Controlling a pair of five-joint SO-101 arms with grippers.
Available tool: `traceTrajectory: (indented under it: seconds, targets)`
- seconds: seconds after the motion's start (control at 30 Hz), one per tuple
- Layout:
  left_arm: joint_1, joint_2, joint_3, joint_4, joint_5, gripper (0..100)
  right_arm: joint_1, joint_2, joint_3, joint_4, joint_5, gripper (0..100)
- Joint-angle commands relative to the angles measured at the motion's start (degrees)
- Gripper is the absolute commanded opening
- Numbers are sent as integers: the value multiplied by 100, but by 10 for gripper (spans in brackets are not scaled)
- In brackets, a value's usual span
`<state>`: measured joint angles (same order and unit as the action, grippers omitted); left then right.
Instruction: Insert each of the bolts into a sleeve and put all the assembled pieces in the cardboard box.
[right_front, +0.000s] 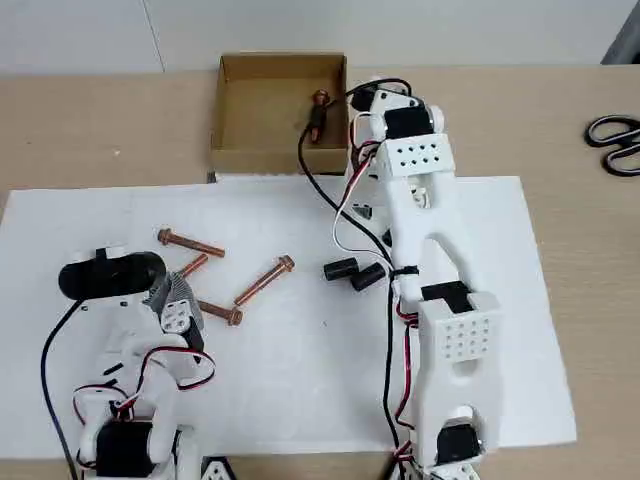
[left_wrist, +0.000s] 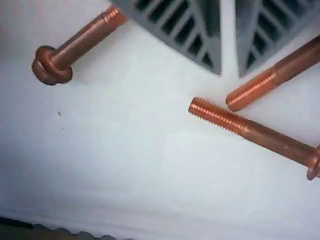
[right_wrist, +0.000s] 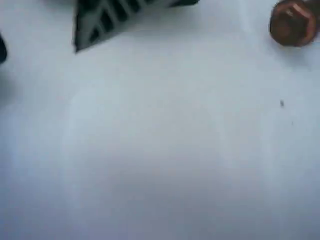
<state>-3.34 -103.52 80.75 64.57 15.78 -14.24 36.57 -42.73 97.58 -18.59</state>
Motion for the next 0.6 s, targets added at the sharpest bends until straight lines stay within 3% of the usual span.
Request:
traceTrajectory:
  seconds: [0.0,0.57]
  targets:
    - [0,-53,-13,-26,18,6,-4,-84,-35,-84,-668,198]
    - [-26,-53,-13,-26,9,6,-22,13,0,-75,-1222,198]
